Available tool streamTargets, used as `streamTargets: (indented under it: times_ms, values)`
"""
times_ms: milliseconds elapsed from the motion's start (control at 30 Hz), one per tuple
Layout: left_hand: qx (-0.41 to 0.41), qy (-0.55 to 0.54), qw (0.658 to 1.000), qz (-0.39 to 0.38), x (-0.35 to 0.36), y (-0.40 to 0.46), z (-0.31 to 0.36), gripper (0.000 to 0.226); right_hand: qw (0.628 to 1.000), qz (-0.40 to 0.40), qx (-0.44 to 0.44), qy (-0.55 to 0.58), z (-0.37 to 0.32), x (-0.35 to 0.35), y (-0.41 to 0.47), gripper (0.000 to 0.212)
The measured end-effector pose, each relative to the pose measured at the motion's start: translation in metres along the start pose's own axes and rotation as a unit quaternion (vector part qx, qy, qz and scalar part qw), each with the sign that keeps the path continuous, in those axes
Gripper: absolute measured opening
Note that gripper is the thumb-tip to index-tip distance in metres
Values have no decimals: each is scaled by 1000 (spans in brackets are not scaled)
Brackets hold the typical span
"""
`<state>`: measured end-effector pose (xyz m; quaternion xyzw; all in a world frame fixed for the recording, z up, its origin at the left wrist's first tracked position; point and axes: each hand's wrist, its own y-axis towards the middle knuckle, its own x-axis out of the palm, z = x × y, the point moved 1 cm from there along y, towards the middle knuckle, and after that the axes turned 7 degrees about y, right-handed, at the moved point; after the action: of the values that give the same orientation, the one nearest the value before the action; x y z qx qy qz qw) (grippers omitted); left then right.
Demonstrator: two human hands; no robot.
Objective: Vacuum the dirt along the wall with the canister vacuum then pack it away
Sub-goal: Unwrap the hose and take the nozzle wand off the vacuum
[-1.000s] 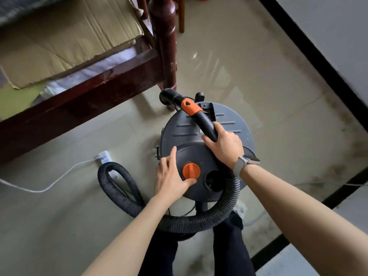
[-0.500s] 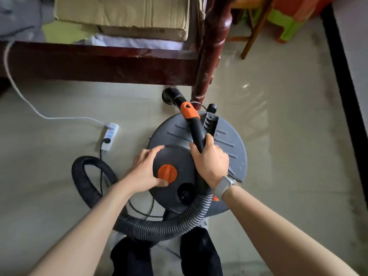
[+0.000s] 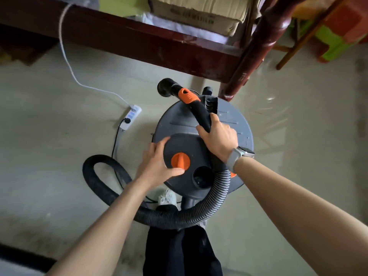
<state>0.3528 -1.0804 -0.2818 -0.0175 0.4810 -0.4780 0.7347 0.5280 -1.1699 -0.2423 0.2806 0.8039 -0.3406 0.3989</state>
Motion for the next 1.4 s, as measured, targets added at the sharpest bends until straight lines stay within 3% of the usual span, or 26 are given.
streamTargets:
  times_ms: [400,1000,1400]
  values:
    - [-94,-47,989,107,-9,9,2,99,987,-65,-124,-75,-48,-2,65,54]
    - [-200,-119,960,157,-6,41,39,100,949,-148,-250,-123,-66,-23,132,53]
    - [-296,-204,893,271,20,38,79,100,891,-191,-378,-161,-84,-16,151,55]
